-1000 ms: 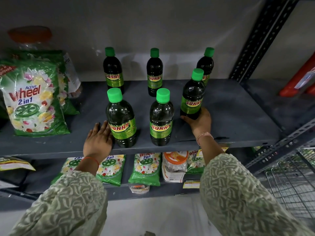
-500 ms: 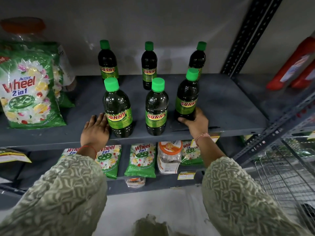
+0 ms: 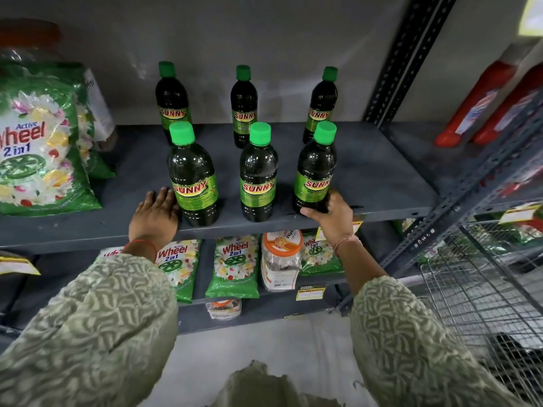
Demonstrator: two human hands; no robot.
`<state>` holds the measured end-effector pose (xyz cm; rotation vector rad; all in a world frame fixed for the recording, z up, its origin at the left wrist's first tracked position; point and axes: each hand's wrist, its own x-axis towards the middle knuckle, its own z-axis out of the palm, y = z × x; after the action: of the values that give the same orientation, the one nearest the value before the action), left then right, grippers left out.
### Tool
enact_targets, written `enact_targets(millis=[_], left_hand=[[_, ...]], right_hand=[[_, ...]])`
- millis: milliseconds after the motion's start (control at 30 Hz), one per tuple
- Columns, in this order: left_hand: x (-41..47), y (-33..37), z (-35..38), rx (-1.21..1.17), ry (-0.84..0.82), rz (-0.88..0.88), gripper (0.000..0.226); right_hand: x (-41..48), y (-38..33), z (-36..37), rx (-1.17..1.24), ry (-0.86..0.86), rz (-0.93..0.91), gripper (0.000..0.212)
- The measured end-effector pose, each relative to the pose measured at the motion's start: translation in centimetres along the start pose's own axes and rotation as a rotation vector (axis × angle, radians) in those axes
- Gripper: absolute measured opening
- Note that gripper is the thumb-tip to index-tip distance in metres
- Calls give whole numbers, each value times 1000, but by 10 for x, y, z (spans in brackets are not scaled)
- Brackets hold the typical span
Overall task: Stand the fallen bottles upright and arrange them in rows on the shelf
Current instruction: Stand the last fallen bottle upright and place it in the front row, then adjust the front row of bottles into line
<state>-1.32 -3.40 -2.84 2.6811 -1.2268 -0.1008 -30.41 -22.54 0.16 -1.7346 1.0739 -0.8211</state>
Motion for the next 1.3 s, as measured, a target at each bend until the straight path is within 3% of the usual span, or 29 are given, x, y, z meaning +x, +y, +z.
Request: enact_targets(millis=[133, 167, 233, 267, 300, 433, 600, 933, 1300], left_hand=[[0, -1, -5, -217, 0, -66, 50], [-8, 4, -10, -343, 92, -142, 49], [-43, 24, -21, -554, 429, -307, 37], [-66, 38, -23, -611, 593, -324, 34], [-90, 56, -23, -650, 649, -291, 35], [-123, 123, -1, -773, 325, -46, 56], [-76, 166, 4, -961, 163, -101, 96], [-51, 170, 14, -889, 249, -154, 60], [-49, 178, 13, -893, 252, -146, 62]], right_hand=[[-3, 0, -1, -23, -7, -9, 54], [-3, 0, -2, -35, -22, -8, 61], [-3, -2, -4, -9, -73, -11, 89], [-3, -3, -5, 15, -100, -17, 101], [-3, -5, -6, 22, -117, -24, 105], [-5, -9, -3, -17, -65, -48, 86], [-6, -3, 0, -96, 15, -98, 72], [-1, 8, -16, -68, 2, -112, 68], [14, 28, -71, -48, 68, -61, 58]])
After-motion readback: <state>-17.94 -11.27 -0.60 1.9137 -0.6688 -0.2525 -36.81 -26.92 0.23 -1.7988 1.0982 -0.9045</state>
